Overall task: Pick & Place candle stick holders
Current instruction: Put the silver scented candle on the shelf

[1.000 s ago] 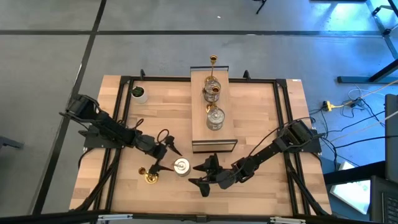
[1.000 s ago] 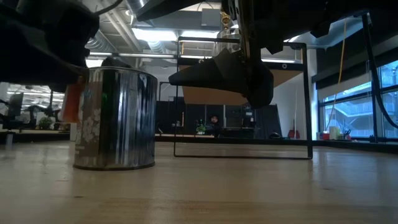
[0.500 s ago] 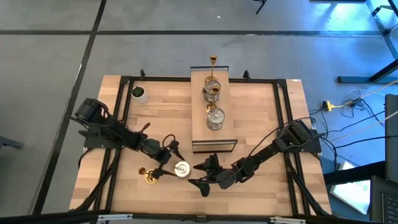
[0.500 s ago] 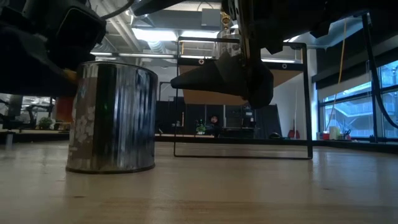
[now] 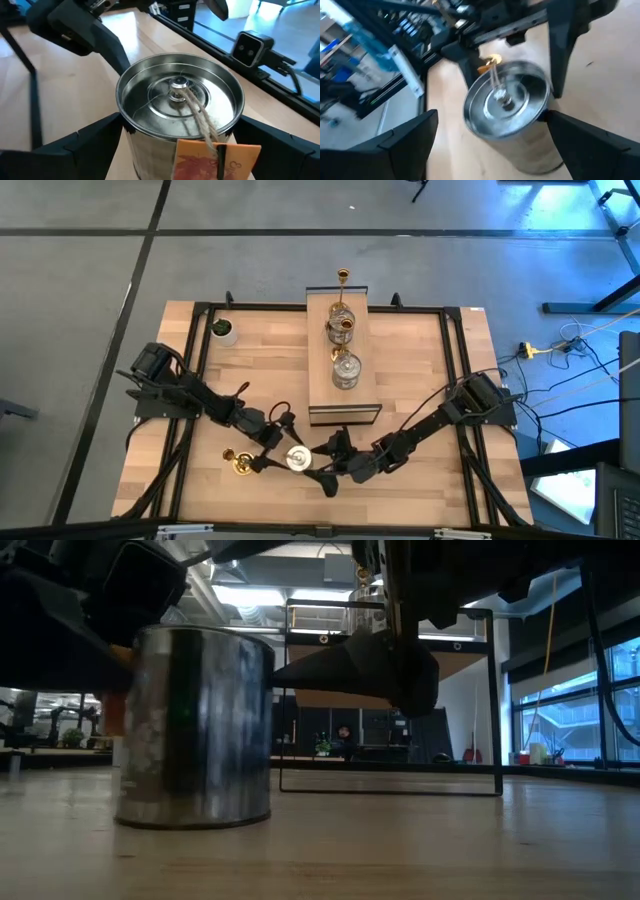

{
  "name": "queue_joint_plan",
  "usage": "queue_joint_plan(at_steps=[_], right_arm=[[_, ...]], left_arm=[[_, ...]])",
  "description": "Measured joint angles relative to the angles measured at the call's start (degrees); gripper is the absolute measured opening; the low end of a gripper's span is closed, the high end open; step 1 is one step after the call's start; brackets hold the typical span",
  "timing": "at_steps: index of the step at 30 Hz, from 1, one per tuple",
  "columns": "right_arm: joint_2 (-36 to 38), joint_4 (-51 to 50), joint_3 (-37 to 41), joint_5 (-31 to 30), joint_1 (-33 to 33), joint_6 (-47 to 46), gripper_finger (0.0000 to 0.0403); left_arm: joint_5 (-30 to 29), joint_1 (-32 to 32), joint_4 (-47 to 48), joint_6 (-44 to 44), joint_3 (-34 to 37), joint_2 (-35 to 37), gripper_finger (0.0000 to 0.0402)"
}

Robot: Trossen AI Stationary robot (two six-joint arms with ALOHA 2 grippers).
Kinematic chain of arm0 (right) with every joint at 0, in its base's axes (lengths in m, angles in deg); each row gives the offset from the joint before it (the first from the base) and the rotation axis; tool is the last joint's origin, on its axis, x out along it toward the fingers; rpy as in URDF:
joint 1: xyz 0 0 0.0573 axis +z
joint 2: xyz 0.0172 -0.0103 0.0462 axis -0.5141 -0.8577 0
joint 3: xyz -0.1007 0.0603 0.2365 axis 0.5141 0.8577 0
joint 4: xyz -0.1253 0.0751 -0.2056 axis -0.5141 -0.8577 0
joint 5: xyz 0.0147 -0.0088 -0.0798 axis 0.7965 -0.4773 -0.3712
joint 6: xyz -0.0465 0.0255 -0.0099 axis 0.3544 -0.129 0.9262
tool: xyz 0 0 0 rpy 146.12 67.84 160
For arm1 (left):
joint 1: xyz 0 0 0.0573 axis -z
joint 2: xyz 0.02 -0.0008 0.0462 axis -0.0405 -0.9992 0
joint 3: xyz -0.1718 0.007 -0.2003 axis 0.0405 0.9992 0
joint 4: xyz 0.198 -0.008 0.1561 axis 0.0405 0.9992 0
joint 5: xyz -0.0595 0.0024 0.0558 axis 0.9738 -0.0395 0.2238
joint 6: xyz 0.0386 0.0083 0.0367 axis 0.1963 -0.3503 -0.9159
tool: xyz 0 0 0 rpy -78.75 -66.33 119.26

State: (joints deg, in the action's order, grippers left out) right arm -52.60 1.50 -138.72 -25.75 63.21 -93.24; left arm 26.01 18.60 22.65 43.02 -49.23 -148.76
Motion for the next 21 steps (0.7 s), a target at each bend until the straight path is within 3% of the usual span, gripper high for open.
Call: queue_joint_plan(at_steps=[4, 7, 10, 15, 21], right_arm=[[0.0, -1.7, 0.0, 8.7, 0.3, -2.4, 0.0378], [0.0, -2.9, 0.0, 10.8, 1.1, -4.2, 0.0378], [0.0, -3.8, 0.0, 9.8, 1.5, -4.2, 0.0378], [0.0, -4.2, 0.0, 1.1, 1.5, -4.0, 0.0378], [0.0, -2.8, 0.0, 1.7, 0.2, -3.0, 0.0378]], left_arm=[[0.5, 0.1, 0.3, 1.5, 0.0, 0.0, 0.037], [-0.9, -0.1, 0.3, 2.9, 0.0, 0.0, 0.037], [-0.8, 0.0, 0.3, 3.4, 0.0, 0.0, 0.037], [-0.5, 0.0, 0.3, 3.4, 0.0, 0.0, 0.037], [-0.9, 0.0, 0.3, 2.0, 0.0, 0.0, 0.037]])
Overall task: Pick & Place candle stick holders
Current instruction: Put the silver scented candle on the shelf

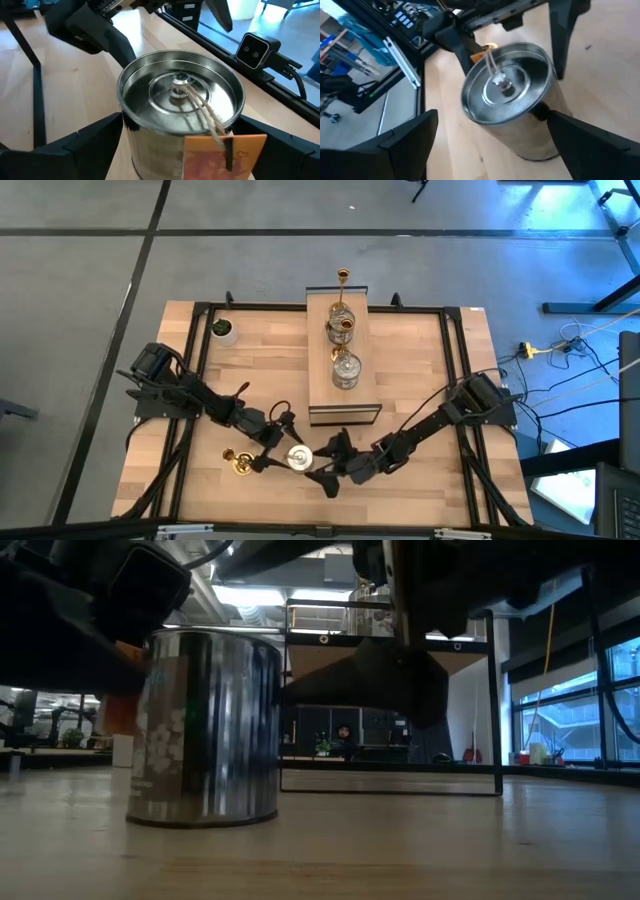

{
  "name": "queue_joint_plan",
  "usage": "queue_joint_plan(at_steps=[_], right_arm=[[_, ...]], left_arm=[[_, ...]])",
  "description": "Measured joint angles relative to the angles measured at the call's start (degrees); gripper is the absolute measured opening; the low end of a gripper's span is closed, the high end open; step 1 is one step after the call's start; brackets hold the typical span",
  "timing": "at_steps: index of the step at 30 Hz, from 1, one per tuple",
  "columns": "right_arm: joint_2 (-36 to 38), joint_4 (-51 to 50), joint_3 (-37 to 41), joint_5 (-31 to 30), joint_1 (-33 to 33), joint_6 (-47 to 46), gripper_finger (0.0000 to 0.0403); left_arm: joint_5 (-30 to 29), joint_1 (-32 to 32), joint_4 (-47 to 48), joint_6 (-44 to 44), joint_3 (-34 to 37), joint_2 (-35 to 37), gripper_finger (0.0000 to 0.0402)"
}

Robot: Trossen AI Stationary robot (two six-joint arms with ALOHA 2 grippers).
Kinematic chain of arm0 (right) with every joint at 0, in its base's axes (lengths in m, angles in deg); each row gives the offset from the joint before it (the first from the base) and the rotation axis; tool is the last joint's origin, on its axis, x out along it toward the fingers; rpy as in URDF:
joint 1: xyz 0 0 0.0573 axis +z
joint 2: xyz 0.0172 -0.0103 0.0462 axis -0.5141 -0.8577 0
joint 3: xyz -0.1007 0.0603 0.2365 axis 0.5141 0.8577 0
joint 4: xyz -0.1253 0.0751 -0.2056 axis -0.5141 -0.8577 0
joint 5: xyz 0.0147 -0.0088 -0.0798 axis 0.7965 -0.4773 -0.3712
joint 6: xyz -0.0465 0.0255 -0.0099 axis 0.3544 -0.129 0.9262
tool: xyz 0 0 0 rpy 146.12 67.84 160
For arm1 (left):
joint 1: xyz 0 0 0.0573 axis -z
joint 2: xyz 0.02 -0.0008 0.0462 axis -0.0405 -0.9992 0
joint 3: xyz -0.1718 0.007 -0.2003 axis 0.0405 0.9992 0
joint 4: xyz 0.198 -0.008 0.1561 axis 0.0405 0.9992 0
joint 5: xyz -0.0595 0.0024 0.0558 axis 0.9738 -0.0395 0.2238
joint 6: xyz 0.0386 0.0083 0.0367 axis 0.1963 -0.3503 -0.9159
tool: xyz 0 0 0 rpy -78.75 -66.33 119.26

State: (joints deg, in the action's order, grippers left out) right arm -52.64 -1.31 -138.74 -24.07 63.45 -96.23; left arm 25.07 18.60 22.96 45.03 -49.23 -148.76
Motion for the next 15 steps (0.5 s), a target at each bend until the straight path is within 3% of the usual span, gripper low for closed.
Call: queue_joint_plan(at_steps=[15], right_arm=[[0.0, 1.5, 0.0, 1.9, 0.7, -0.4, 0.0378]], left_arm=[[-0.6, 0.2, 2.3, -2.1, -0.5, 0.0, 0.04]])
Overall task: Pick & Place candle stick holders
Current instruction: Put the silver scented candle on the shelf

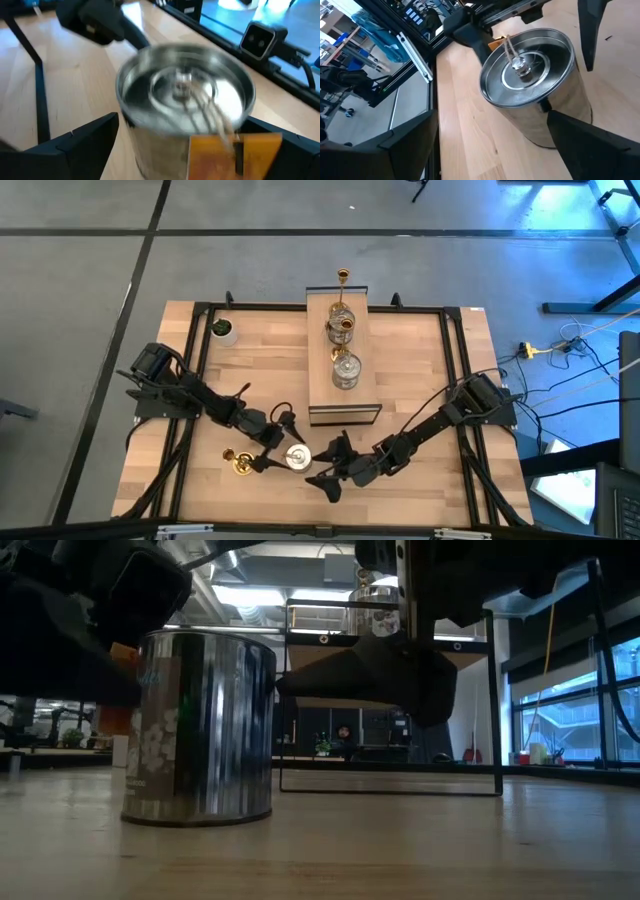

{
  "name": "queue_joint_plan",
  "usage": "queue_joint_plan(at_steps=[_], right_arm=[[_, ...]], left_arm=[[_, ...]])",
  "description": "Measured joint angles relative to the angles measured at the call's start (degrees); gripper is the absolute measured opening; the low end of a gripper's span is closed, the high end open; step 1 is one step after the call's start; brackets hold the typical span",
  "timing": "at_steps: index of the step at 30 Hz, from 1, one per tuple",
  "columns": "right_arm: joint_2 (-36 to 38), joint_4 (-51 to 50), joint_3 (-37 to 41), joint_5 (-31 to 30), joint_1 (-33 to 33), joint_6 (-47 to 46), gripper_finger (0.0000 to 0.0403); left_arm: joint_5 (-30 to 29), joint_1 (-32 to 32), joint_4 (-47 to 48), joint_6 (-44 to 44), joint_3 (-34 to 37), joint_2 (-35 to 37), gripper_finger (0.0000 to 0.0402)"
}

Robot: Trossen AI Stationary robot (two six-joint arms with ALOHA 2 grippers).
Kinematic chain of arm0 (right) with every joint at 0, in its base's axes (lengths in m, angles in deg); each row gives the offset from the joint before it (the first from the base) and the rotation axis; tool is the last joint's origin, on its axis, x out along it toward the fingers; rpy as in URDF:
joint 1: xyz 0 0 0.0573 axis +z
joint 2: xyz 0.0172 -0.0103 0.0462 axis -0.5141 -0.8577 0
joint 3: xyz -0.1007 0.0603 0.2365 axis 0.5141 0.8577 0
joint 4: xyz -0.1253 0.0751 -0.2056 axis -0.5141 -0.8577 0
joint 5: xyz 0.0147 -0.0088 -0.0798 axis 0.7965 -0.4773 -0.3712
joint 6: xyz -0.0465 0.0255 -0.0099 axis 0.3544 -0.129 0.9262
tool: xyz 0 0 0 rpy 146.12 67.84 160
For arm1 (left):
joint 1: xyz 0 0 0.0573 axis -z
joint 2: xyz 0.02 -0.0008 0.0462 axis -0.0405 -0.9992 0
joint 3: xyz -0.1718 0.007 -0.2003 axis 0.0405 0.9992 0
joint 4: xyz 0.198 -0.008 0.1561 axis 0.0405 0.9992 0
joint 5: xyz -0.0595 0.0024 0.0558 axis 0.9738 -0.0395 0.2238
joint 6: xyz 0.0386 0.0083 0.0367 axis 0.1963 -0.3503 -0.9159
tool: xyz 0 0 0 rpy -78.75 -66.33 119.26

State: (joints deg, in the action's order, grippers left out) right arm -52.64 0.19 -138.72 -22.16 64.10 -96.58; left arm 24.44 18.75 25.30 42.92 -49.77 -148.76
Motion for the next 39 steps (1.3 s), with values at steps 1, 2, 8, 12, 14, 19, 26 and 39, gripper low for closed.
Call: queue_joint_plan(at_steps=[1, 2, 8, 12, 14, 19, 26, 39], right_arm=[[0.0, 0.0, 0.0, -0.1, 0.0, 0.0, 0.0378], [0.0, 0.0, 0.0, -0.1, 0.0, 0.0, 0.0378], [0.0, 0.0, 0.0, -0.1, -0.4, 0.0, 0.0378], [0.0, 0.1, 0.0, -0.3, -0.5, 0.3, 0.0378], [0.0, 0.1, 0.0, -0.3, -0.5, 0.3, 0.0378], [0.0, 0.1, 0.0, -0.3, -0.5, 0.0, 0.0378], [0.0, 0.7, 0.0, -0.3, -0.5, -0.2, 0.0378], [0.1, 1.5, 0.0, -1.0, -0.6, -0.2, 0.0378]], left_arm=[[0.0, 0.1, 0.0, -0.1, -0.5, 0.0, 0.04], [0.1, 0.3, -0.1, -0.2, -1.1, 0.0, 0.04], [1.5, 1.4, 1.7, -0.9, -4.7, -2.1, 0.04], [4.3, 1.1, 1.6, 2.3, -6.4, -5.9, 0.04], [5.1, 0.5, 1.9, 4.1, -6.6, -7.1, 0.04], [7.6, -0.4, 1.4, 4.9, -6.8, -7.3, 0.04], [7.2, -0.1, 0.6, 5.7, -6.8, -7.3, 0.04], [5.8, -0.1, 1.1, 4.7, -7.8, -7.2, 0.04]])
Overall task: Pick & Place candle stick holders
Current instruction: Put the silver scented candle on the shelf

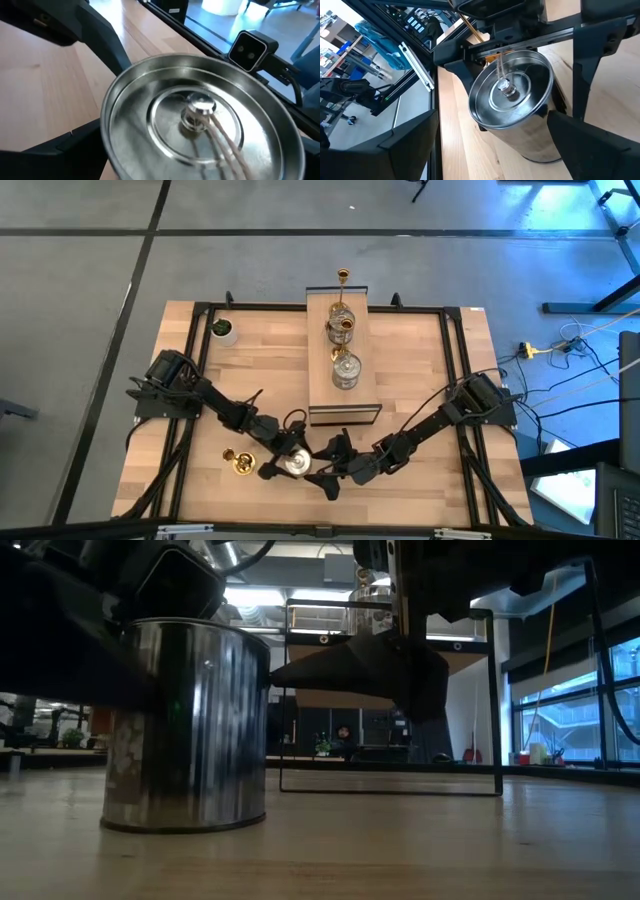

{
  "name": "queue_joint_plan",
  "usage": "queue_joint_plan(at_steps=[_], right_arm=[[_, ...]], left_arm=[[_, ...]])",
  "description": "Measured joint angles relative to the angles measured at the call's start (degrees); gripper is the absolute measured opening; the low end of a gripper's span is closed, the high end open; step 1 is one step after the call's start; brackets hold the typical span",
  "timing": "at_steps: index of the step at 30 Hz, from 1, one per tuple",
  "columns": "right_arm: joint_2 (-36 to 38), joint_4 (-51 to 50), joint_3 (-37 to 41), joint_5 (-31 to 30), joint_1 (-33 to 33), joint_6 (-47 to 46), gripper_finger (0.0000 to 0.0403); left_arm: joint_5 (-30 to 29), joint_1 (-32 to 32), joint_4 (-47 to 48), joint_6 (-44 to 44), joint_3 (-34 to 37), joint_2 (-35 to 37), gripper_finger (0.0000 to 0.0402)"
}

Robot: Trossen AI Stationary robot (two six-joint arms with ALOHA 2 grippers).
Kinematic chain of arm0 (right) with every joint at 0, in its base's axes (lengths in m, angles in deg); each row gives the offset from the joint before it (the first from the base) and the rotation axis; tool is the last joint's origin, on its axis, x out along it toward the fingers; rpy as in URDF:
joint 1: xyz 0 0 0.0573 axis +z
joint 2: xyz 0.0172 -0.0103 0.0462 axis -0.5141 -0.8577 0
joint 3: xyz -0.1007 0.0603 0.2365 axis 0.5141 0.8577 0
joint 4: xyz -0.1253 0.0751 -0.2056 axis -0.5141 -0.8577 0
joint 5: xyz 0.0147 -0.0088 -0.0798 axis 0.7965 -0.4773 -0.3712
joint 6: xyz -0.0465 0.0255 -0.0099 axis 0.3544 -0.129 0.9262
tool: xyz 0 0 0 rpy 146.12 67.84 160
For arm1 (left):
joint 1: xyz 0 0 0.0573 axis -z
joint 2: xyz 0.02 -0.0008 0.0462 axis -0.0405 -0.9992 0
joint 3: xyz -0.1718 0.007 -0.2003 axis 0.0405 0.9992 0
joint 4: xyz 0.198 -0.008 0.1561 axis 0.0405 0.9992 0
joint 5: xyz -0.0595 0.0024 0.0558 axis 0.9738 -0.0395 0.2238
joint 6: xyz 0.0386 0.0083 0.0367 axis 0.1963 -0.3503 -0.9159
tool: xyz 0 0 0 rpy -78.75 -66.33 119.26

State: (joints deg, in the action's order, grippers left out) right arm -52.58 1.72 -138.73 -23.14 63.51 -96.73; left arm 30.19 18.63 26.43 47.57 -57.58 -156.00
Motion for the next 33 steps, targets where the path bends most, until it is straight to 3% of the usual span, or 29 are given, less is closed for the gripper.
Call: queue_joint_plan(at_steps=[12, 19, 28, 33], right_arm=[[0.0, 0.0, 0.0, -0.2, -0.6, 0.2, 0.0378], [0.0, -0.2, 0.0, -0.4, -0.7, 0.2, 0.0378], [0.0, -0.4, 0.0, -0.3, -0.7, -0.4, 0.0378], [0.0, -0.1, 0.0, 2.2, -0.4, -0.5, 0.0378]], left_arm=[[-0.2, 0.0, 5.0, 1.1, -0.9, 0.0, 0.0397], [-0.9, 0.0, 5.1, 1.2, -0.9, 0.1, 0.0359], [-1.5, 0.0, 5.0, 3.4, -0.9, 0.2, 0.0359], [-1.7, 0.0, 10.2, 4.6, -0.8, 3.5, 0.0359]])
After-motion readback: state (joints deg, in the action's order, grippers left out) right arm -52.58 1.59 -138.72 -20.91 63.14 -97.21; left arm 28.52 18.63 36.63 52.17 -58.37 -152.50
